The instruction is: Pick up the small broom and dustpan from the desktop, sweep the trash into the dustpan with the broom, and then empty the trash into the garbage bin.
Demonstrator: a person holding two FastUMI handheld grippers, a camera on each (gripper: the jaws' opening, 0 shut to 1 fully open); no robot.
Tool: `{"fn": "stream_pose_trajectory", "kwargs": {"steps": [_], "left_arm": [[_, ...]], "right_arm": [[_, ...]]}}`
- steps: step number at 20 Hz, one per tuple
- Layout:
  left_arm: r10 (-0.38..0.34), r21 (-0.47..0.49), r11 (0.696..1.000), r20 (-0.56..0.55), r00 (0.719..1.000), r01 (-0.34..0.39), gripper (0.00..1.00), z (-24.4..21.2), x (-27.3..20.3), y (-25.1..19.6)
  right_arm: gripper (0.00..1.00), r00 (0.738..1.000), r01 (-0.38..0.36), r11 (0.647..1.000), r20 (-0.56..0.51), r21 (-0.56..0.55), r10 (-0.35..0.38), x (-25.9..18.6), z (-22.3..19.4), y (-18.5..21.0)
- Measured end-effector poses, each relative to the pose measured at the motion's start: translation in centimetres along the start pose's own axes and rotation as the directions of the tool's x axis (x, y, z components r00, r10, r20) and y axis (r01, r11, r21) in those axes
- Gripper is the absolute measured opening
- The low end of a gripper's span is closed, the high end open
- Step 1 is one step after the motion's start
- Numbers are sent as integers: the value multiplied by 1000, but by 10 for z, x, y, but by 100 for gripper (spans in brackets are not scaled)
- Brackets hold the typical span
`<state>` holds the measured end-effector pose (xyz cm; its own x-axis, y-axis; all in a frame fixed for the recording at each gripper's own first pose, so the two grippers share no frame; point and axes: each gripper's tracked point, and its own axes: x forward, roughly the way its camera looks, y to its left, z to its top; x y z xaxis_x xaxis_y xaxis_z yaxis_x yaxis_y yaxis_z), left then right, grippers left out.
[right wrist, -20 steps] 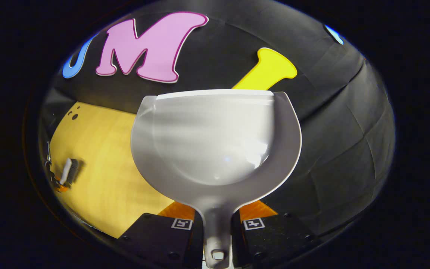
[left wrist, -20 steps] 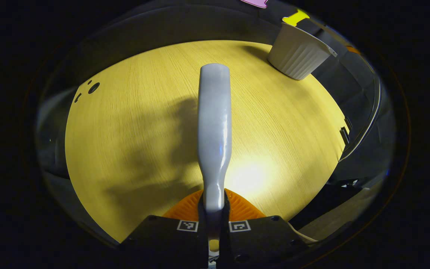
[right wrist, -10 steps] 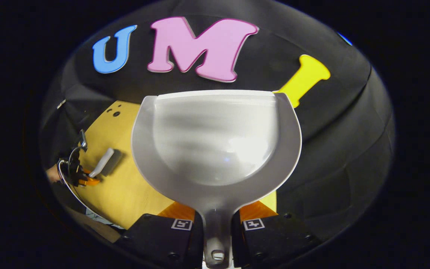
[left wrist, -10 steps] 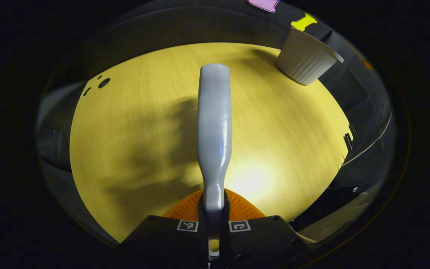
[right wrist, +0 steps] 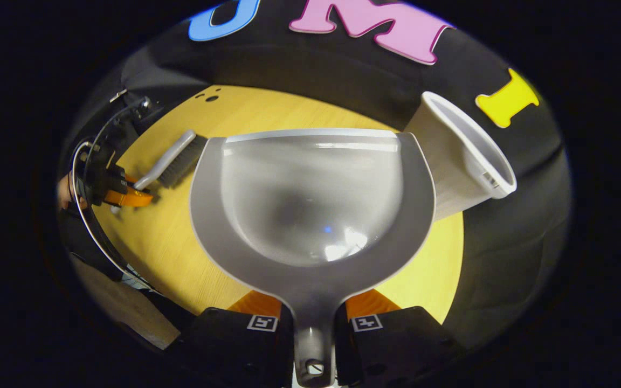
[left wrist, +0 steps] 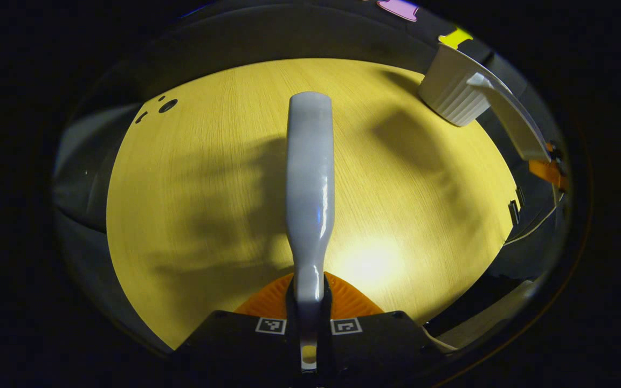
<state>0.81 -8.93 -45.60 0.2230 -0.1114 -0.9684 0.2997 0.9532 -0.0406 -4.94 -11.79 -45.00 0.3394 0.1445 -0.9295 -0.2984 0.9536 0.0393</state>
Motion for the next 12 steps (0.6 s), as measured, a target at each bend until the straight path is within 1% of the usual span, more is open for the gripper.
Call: {"fn": "stream_pose_trajectory", "kwargs": {"steps": [2,3,4,6,10,12], "left_arm": [[12,3,1000,-17,1000,-12,16,1,-2,0],[18,7,1000,-24,1000,-17,12,3,-3,0],[25,11,1000,-29,999,-24,16,5,-3,1],[40,16,999,-41,998,-39,16,6,-6,-2],[52,38,998,-86,995,-49,16,9,-12,-1],[61,65,996,-100,993,-55,16,12,-15,1]], "right_arm": [[35,999,-24,1000,-45,13,25,2,-10,-1],[34,997,-30,1000,-74,9,31,6,-17,-3],[34,995,-28,1000,-91,7,28,13,-16,-2],[35,992,-33,999,-123,14,34,20,-20,0],[34,982,-54,998,-182,24,58,9,-15,0],[34,975,-75,997,-207,20,78,3,-13,-4]]}}
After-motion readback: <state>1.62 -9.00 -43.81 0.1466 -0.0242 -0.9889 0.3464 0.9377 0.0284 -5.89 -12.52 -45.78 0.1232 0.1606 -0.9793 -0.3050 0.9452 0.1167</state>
